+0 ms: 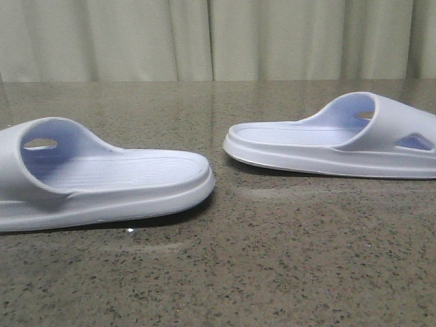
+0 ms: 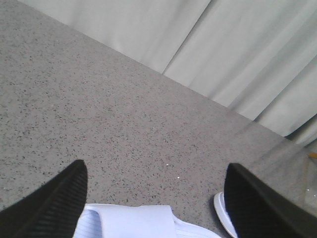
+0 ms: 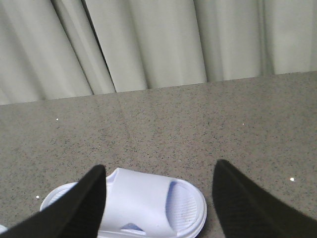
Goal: Insert blue slippers together front up
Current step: 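Lower the left gripper around the heel rim of the nearer slipper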
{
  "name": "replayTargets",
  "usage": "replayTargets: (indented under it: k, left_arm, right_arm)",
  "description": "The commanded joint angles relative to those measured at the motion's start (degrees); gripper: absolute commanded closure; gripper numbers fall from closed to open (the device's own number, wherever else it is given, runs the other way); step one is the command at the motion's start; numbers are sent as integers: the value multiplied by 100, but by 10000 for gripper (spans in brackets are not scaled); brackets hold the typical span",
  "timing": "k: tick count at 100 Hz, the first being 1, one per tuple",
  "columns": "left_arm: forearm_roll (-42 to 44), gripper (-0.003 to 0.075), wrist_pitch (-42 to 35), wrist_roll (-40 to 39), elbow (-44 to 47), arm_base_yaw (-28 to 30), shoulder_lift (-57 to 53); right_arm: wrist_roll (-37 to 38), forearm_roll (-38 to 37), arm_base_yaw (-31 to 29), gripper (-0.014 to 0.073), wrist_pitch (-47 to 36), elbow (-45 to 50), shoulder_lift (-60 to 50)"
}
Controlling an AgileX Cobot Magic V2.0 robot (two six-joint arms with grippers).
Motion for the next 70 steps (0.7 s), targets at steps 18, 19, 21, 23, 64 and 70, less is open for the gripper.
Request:
replayTargets:
  k: [18,19,21,23,64,70]
  left_arm:
    - [-472,183,-300,-787,152,25,81]
    - [-472,183,-298,-822,199,25,85]
    - [-472,183,-311,-926,273,25,96]
    - [-472,183,-311,-1049,345,25,109]
    - [-481,183,-761,-1672,1132,25,371]
    - [-495,183,-733,-1687,1137,25,456]
  right_arm:
    - [-20,26,-36,161,-520,-187,121]
    - [-20,26,-36,161,-520,-187,121]
    - [-20,26,-36,161,-520,-187,121]
    - [-20,26,-36,161,-520,-187,121]
    - [-20,26,-36,161,-544,-187,121]
    - [-20,26,-36,162,-544,-187,121]
